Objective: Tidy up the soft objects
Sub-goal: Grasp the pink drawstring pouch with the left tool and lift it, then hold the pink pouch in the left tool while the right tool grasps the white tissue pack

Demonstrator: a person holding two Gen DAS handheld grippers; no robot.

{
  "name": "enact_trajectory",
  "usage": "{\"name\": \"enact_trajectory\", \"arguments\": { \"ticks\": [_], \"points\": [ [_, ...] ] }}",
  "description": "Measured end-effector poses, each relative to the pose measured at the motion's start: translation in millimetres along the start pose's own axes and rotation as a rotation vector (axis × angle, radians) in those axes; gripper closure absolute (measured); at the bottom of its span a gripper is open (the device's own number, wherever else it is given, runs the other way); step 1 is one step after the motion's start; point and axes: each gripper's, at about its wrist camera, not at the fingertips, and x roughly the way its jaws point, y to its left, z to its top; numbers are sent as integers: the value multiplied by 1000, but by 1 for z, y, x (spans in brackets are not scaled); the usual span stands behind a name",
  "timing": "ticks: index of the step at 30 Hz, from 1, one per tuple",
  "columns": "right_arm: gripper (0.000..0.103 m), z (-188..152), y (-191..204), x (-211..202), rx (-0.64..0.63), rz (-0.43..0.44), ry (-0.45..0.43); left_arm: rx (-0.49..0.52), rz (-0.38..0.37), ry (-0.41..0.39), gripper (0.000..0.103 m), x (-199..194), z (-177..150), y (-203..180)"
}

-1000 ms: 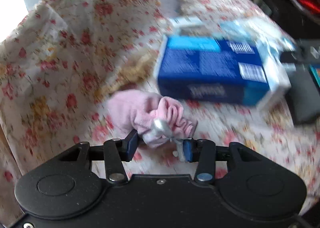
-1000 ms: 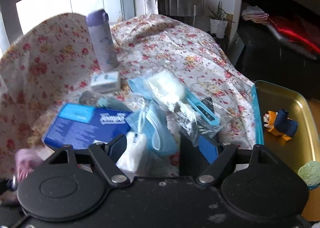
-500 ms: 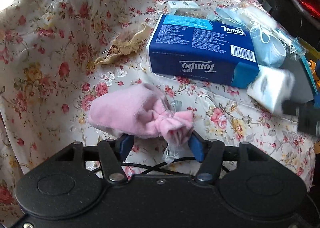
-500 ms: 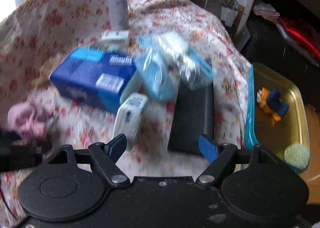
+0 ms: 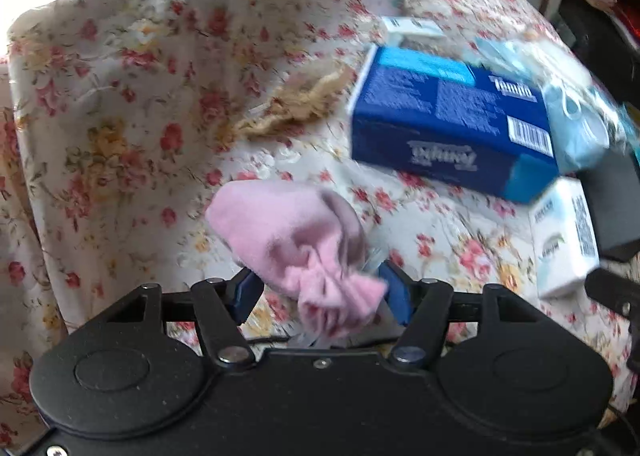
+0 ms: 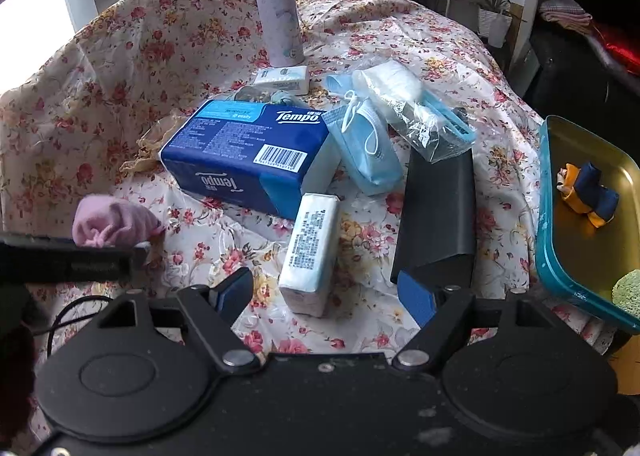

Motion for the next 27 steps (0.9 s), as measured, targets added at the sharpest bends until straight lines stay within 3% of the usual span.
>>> {"name": "enact_trajectory", "arguments": {
  "ticks": [3, 7, 10, 14, 20, 27],
  "points": [
    [24, 0, -2, 2, 6, 18, 16, -9, 13, -30, 37, -1, 5, 6],
    [24, 0, 2, 4, -8, 28, 25, -28, 101, -30, 35, 8, 14, 16],
    [24, 0, 5, 9, -20, 40, 51, -88, 104, -21, 30, 13, 22, 32],
    [25, 4, 21, 17, -47, 98, 82, -90, 133, -60, 30, 13, 30, 35],
    [25, 2, 43, 6, -133, 215, -13, -92, 131, -68, 26, 19, 38, 35],
    [25, -2, 25, -2, -172, 59, -25, -92, 108, -54, 27, 23, 34, 37]
  ]
}}
